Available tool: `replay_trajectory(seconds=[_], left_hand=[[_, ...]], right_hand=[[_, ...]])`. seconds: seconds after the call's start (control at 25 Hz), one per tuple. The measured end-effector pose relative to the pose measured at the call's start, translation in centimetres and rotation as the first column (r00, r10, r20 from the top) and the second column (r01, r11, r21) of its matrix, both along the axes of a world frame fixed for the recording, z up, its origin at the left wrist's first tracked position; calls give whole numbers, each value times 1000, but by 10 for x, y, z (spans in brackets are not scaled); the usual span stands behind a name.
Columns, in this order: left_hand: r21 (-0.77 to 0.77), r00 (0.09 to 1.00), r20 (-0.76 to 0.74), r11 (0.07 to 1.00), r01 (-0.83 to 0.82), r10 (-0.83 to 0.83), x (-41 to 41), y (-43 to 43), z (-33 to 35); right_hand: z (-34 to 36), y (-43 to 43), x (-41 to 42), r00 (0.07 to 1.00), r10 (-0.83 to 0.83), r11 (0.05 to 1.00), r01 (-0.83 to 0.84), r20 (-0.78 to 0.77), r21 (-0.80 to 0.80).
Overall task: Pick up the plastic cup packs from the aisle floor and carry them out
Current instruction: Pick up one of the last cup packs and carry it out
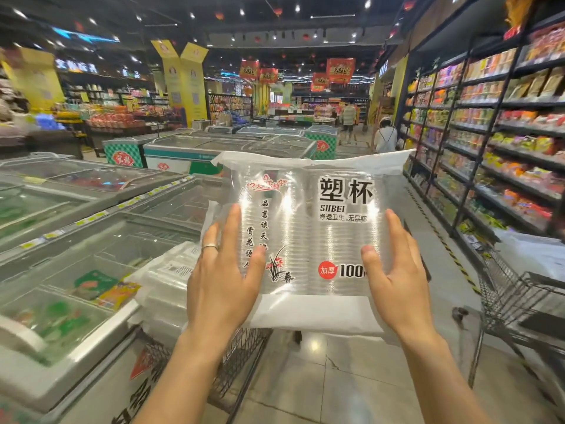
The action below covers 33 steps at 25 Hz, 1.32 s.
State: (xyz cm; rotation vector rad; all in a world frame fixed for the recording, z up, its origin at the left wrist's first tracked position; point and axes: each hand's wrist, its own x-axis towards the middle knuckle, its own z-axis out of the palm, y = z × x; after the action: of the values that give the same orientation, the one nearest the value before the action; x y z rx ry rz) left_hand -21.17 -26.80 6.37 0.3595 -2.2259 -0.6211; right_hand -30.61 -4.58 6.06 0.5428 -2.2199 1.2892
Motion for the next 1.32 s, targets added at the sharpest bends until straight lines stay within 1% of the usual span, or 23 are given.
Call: replay_trajectory(seconds=[0.2, 0.32, 0.52, 0.64, 0.76, 1.0, 1.08, 1.16, 1.32], left_hand=[[17, 992, 41, 992, -121, 120, -107, -23, -16], [32, 975, 68, 977, -212, 210, -170, -37, -19], [76, 929, 117, 930, -361, 351, -244, -61, -27], [90, 899, 156, 900, -426, 410, -264, -79, -36], [99, 875, 161, 875, -474, 457, -284, -106, -45], [153, 823, 170, 811, -565, 541, -315, -180, -72], [196, 823, 166, 799, -568, 544, -332, -205, -80], [204, 830, 177, 805, -556, 529, -349, -229, -87], [252, 843, 254, 809, -531, 474, -376, -274, -108]], right_hand=[[-21, -33, -130, 995, 98, 995, -98, 17, 12], [-19, -58, -213, 984, 173, 984, -174, 39, 27], [-21, -108, -320, 935, 345, 934, -351, 85, 68], [-31, -141, -355, 898, 431, 896, -437, 91, 79], [-41, -180, -386, 858, 503, 856, -511, 100, 81], [-57, -270, -432, 788, 599, 779, -614, 140, 128], [-56, -302, -451, 779, 606, 758, -627, 160, 180], [-53, -332, -472, 783, 598, 745, -622, 173, 241], [-60, -378, -510, 786, 592, 720, -615, 178, 322]])
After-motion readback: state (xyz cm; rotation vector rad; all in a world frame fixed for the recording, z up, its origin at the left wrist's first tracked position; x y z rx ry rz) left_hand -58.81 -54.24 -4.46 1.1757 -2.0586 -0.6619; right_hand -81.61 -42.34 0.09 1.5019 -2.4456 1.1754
